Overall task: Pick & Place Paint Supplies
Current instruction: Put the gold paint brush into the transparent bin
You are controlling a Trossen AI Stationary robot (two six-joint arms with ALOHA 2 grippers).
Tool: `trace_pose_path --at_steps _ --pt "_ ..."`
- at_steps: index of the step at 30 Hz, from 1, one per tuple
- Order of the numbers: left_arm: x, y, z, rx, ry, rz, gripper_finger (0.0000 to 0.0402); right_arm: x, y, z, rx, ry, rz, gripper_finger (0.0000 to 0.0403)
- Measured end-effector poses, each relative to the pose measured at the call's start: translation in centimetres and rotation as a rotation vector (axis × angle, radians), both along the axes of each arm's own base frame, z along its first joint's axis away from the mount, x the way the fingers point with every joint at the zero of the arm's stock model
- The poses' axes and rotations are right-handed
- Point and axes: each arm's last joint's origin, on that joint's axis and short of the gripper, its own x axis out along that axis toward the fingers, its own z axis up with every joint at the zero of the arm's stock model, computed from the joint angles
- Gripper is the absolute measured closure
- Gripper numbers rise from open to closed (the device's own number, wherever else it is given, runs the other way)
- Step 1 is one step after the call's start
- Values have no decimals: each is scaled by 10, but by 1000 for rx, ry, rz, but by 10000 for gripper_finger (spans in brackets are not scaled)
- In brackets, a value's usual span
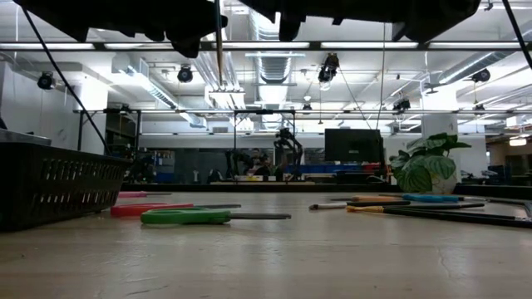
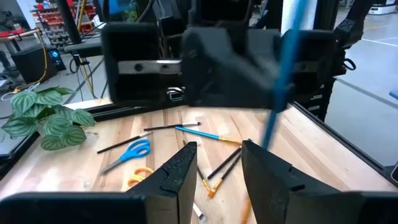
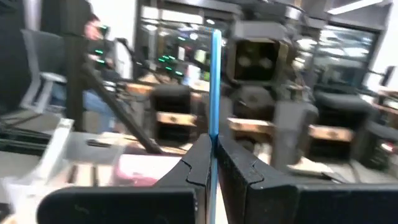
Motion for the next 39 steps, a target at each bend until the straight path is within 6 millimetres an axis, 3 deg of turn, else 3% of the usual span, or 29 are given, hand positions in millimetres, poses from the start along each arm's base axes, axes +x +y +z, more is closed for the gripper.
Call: trace_pose_path --at_steps 16,31,39 --pt "0 0 -1 -2 10 0 275 -1 2 0 -29 9 -57 388" --pt "0 0 -1 -2 10 -3 275 -10 9 11 -29 25 -130 388" --pt "0 0 1 1 -1 0 275 7 -3 12 -29 -5 -100 388"
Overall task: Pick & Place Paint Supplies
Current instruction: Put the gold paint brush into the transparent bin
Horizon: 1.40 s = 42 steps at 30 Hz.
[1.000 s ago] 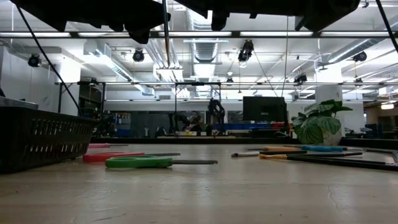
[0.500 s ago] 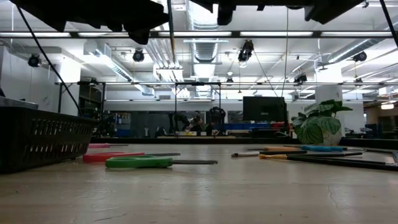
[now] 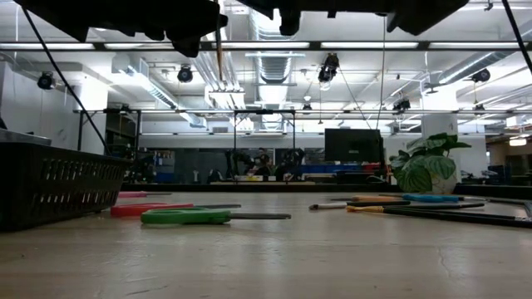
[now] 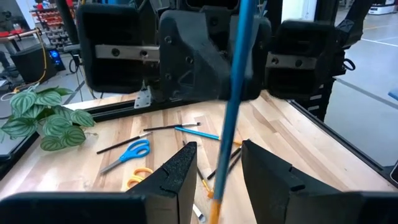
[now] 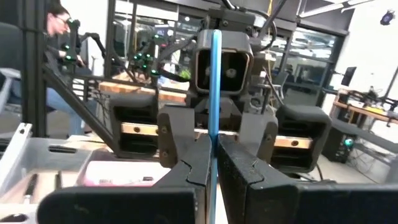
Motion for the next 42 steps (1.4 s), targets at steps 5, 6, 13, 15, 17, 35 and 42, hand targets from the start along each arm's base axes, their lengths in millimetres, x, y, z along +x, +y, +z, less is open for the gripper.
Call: trace_pose_path --at_steps 5,6,13,15,17,35,42 --pt "0 0 0 0 4 0 275 4 -4 3 2 -10 -10 388" --pt "0 0 0 0 4 0 275 4 -4 3 2 -10 -11 388" --pt "0 0 0 1 6 2 287 4 -4 2 2 -5 -9 388" --pt "0 0 0 1 6 5 298 4 -4 1 2 0 -8 388" --pt "0 0 0 1 6 7 313 4 -3 1 2 1 -7 388" --pt "0 0 -1 2 8 7 384 4 -3 1 2 3 -4 388" --pt "0 0 -1 2 8 7 383 4 -3 1 1 3 -4 388"
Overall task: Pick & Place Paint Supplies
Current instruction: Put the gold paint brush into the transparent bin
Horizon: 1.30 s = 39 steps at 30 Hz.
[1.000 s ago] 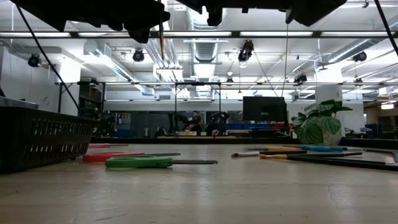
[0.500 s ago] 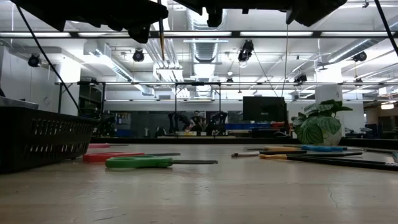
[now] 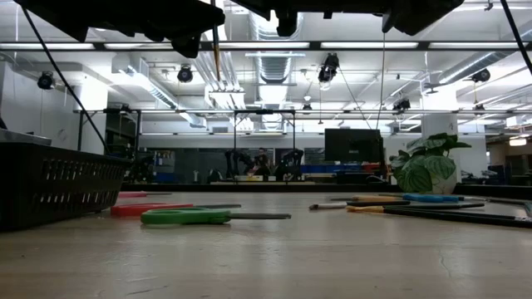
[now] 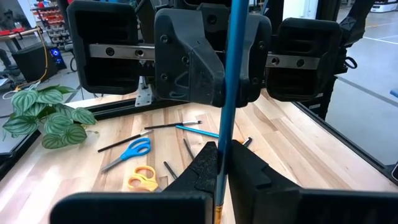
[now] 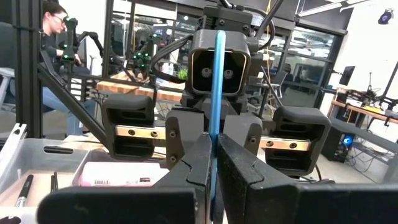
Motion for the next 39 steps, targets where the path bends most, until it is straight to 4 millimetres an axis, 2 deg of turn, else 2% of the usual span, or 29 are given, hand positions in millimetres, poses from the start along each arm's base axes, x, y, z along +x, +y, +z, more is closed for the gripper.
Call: trace_pose_path --at_steps 13,16,29,34,39 --pt "0 0 0 1 2 4 382 0 0 -1 -30 17 -7 377" --pt "0 0 0 0 0 15 382 0 0 -2 -33 23 -7 347" --pt "0 0 0 0 -2 16 382 0 1 -2 53 14 14 172" --pt "0 0 0 0 -1 16 382 0 3 -2 55 11 18 131" --pt "0 0 0 -4 1 16 382 -5 9 6 57 -8 32 116"
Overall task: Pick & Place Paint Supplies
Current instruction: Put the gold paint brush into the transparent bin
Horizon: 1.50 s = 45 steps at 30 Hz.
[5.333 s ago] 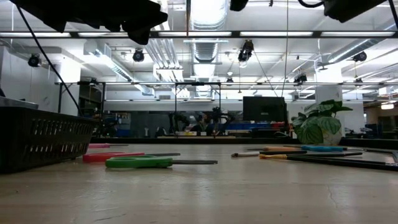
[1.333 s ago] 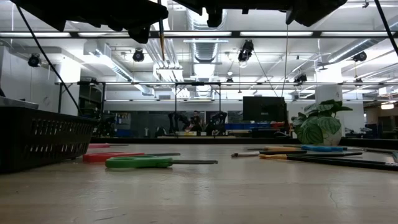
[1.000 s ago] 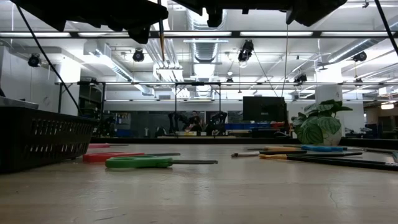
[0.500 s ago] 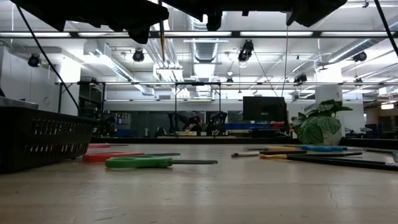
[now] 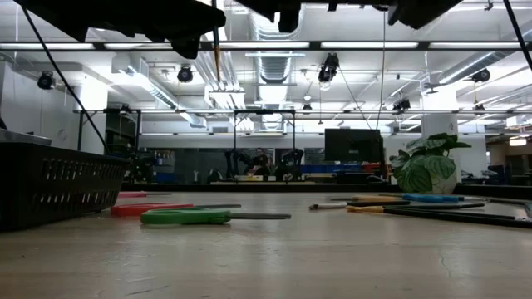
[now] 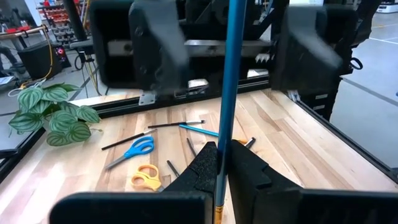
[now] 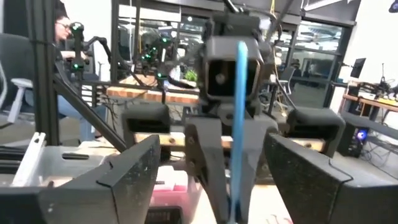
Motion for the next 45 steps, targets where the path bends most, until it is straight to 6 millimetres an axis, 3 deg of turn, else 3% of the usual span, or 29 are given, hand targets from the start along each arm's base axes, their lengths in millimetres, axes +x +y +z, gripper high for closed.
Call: trace_pose_path --at_steps 8,20,27,37,45 --pt "0 0 0 0 2 0 382 -14 11 20 13 20 34 115" --pt "0 0 -1 0 6 1 382 -58 5 49 187 295 40 115" --pt "0 0 -1 -2 6 1 382 -86 16 58 119 237 -156 115" --pt "0 0 -1 -2 14 1 382 -126 44 38 71 96 -239 115" --pt "0 0 -1 -1 14 1 382 -159 31 14 82 28 -213 115"
